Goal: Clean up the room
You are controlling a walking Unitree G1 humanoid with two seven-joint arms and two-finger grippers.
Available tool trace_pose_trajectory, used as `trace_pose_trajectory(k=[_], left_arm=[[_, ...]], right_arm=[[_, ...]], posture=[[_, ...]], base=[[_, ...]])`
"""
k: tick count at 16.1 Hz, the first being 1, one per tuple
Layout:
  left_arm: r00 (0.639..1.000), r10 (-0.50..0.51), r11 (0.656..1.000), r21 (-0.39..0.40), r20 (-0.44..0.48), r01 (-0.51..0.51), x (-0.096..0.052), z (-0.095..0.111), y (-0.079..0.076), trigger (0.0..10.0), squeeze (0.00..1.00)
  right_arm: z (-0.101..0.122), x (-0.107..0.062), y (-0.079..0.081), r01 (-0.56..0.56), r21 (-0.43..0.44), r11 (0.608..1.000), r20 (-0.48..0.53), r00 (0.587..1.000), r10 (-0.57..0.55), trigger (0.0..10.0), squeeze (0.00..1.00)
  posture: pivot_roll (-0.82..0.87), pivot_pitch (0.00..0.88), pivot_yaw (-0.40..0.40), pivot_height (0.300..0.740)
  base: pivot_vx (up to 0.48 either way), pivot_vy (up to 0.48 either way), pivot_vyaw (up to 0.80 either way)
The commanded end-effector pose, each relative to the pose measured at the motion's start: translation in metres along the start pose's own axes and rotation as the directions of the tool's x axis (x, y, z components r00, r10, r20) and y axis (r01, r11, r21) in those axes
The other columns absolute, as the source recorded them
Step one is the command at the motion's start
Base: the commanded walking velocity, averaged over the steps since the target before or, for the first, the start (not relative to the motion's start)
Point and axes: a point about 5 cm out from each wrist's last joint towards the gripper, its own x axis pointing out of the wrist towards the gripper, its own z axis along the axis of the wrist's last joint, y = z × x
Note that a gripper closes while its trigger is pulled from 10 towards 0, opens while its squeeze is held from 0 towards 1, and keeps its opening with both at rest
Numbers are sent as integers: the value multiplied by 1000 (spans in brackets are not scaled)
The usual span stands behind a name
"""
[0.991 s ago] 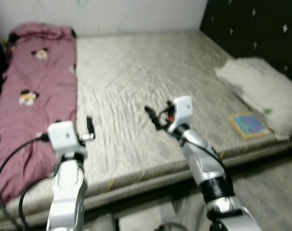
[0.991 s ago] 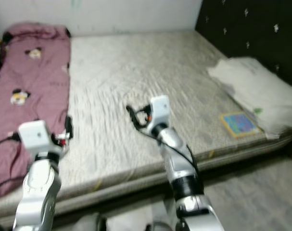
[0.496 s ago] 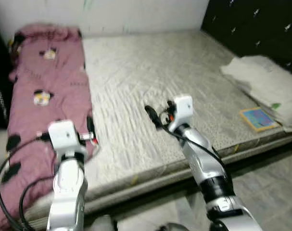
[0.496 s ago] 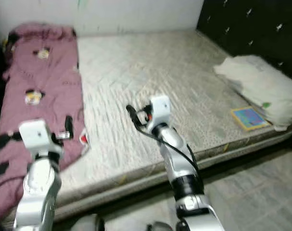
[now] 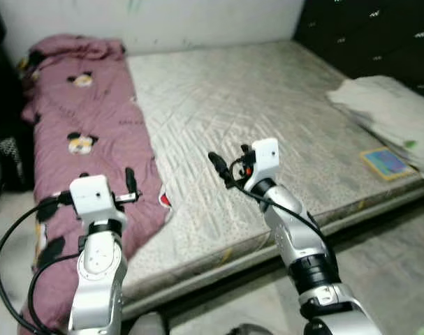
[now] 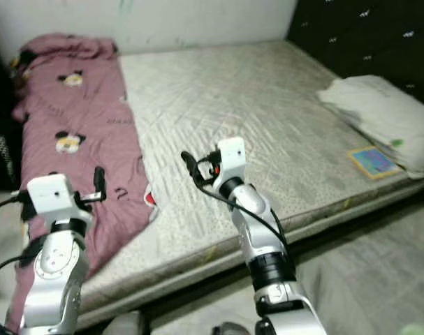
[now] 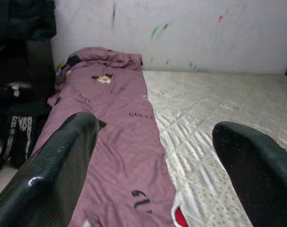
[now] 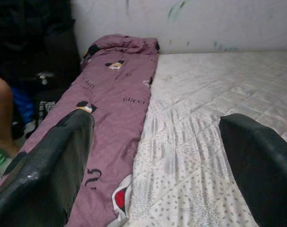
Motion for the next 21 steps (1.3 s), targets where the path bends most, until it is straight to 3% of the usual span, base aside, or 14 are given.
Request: trace_pose_trajectory(k=[1, 4, 6, 9, 21], left_arm=[[1000, 29, 999, 18, 10, -29, 1, 2, 6, 10000, 0], [998, 38, 999, 26, 42, -39, 1, 5, 7, 10000, 0], [997, 77, 993, 84, 33, -79, 1, 5, 10, 10000, 0], [997, 65, 996, 59, 42, -67, 2, 5, 12, 10000, 0], [996, 76, 995, 64, 44, -78, 3, 6, 13, 10000, 0]], right_arm=[[7, 6, 9, -25, -4, 1000, 22, 999, 26, 10000, 0], [7, 7, 10, -36, -14, 999, 22, 999, 36, 10000, 0], [7, 7, 11, -41, -24, 999, 22, 999, 42, 10000, 0], [7, 8, 12, -39, -21, 999, 23, 999, 40, 10000, 0], [6, 8, 11, -20, -37, 999, 15, 1000, 20, 10000, 0]], posture=[[10, 0, -60, 740], [12, 0, -62, 740], [12, 0, -62, 740], [12, 0, -59, 740], [12, 0, -55, 740]], base=[[0, 337, 0], [0, 0, 0], [0, 0, 700], [0, 0, 800], [0, 0, 0]])
